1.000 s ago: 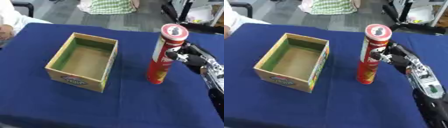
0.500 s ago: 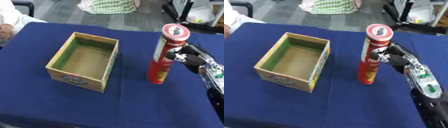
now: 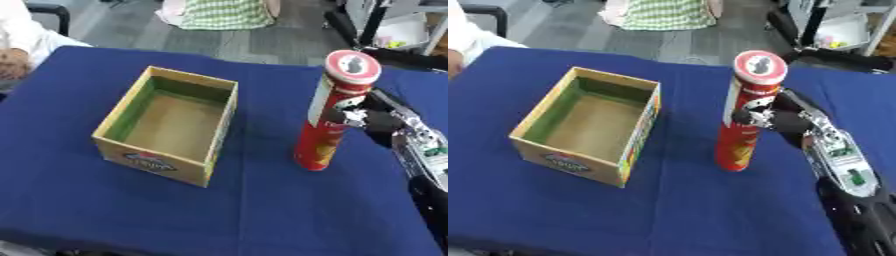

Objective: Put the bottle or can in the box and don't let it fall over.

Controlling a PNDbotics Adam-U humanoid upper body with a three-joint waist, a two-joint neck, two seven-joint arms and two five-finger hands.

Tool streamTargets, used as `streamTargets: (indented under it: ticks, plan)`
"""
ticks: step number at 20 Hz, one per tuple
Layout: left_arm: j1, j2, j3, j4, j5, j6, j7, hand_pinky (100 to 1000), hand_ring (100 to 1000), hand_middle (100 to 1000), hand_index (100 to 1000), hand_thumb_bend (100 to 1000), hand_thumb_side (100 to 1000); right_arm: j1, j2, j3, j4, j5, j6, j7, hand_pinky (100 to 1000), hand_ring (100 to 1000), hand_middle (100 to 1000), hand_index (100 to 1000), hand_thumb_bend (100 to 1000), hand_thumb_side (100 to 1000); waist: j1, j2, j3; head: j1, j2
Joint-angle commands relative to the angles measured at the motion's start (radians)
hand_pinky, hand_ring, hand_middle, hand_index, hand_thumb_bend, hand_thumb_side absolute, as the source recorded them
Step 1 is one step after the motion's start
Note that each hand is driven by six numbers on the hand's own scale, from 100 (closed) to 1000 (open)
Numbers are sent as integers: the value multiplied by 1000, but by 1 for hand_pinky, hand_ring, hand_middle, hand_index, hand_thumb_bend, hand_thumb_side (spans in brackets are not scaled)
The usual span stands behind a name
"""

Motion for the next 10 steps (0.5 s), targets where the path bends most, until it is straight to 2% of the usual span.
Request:
streamTargets:
  ticks: [1,3,8,9,10]
  plan:
    - [-4,9,5,-11,1,-2,-1,909,766,823,831,100,721,-20,-7,-2,-15,2,9,-6,917,1000,1000,836,818,219,3,-4,1,2,-13]
    - [-4,9,5,-11,0,-1,-1,910,766,823,832,100,722,-22,-5,-1,-14,-1,16,-11,915,1000,1000,807,804,207,2,-4,1,2,-13]
    - [-3,8,4,-11,-1,-1,-3,910,766,823,832,100,721,-24,-2,-2,-8,-29,49,-51,907,990,1000,670,711,120,2,-4,0,3,-11]
    - [-3,8,4,-11,-1,-1,-3,910,766,823,832,100,721,-24,-1,-1,-10,-36,55,-60,907,989,1000,667,709,118,2,-4,0,3,-12]
    - [-3,8,4,-11,-1,-1,-3,910,766,823,832,100,721,-24,-1,0,-11,-44,60,-67,906,985,1000,616,676,100,3,-4,0,3,-12]
